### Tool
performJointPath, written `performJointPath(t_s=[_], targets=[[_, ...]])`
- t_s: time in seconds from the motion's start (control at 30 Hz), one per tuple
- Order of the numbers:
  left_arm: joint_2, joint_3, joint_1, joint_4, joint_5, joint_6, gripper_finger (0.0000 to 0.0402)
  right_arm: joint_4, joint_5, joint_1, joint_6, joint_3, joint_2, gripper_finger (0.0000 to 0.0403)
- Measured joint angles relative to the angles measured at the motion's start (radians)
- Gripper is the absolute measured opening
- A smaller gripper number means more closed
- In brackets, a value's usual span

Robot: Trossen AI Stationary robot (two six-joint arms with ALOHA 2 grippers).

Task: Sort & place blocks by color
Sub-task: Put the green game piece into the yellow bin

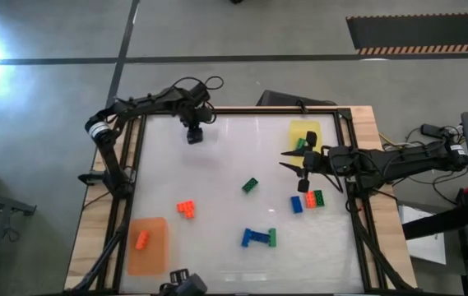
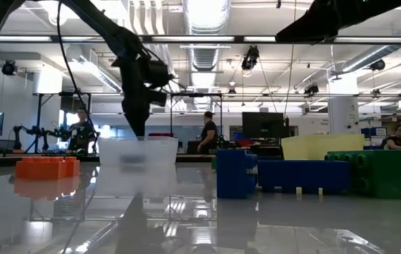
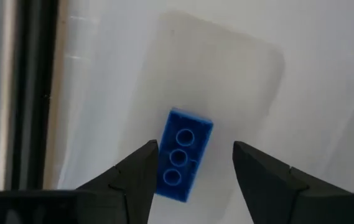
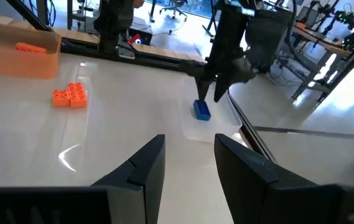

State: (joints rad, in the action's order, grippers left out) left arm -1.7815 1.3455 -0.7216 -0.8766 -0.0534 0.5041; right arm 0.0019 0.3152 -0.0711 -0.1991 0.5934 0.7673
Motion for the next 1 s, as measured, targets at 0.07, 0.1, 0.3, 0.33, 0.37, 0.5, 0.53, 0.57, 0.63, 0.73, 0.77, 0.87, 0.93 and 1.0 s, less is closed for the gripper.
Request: performJointPath(t_s=[0.07, 0.1, 0.3, 0.33, 0.37, 0.5, 0.53, 0.57, 0.63, 0.73, 0.77, 0.87, 0.93, 1.0], targets=[[0.04, 0.002, 0.014, 0.0, 0.002, -0.052, 0.019, -0.006, 0.0, 0.0, 0.021, 0.0, 0.0, 0.013], [0.066, 0.002, 0.025, 0.001, 0.002, -0.084, 0.019, -0.008, 0.0, 0.0, 0.037, 0.0, 0.0, 0.013], [0.257, -0.032, 0.145, 0.101, 0.002, -0.242, 0.019, -0.059, 0.0, 0.0, 0.233, -0.007, 0.005, 0.013], [0.293, -0.047, 0.173, 0.143, 0.002, -0.263, 0.019, -0.062, -0.001, 0.0, 0.271, -0.008, 0.009, 0.013], [0.327, -0.064, 0.204, 0.19, 0.002, -0.278, 0.0191, -0.062, 0.0, 0.0, 0.308, -0.009, 0.015, 0.013], [0.458, -0.175, 0.324, 0.435, 0.002, -0.296, 0.0191, -0.056, -0.001, 0.0, 0.484, -0.009, 0.044, 0.013], [0.486, -0.205, 0.351, 0.497, 0.001, -0.296, 0.0191, -0.057, -0.003, 0.0, 0.532, -0.009, 0.053, 0.013], [0.517, -0.241, 0.38, 0.565, 0.001, -0.296, 0.0191, -0.057, -0.008, -0.001, 0.572, -0.009, 0.063, 0.013], [0.567, -0.319, 0.432, 0.705, 0.0, -0.304, 0.0191, -0.056, -0.026, -0.004, 0.607, -0.009, 0.087, 0.013], [0.631, -0.438, 0.499, 0.911, 0.001, -0.333, 0.0191, -0.048, -0.056, -0.008, 0.605, -0.009, 0.129, 0.013], [0.65, -0.475, 0.518, 0.967, 0.0, -0.349, 0.0191, -0.053, -0.059, -0.008, 0.598, -0.006, 0.141, 0.013], [0.693, -0.561, 0.562, 1.12, -0.001, -0.417, 0.0191, -0.054, -0.057, -0.007, 0.547, 0.011, 0.192, 0.013], [0.714, -0.607, 0.584, 1.181, 0.0, -0.455, 0.0191, -0.057, -0.061, -0.007, 0.504, 0.024, 0.229, 0.013], [0.732, -0.648, 0.602, 1.224, 0.001, -0.483, 0.0191, -0.056, -0.061, -0.007, 0.43, 0.041, 0.264, 0.013]])
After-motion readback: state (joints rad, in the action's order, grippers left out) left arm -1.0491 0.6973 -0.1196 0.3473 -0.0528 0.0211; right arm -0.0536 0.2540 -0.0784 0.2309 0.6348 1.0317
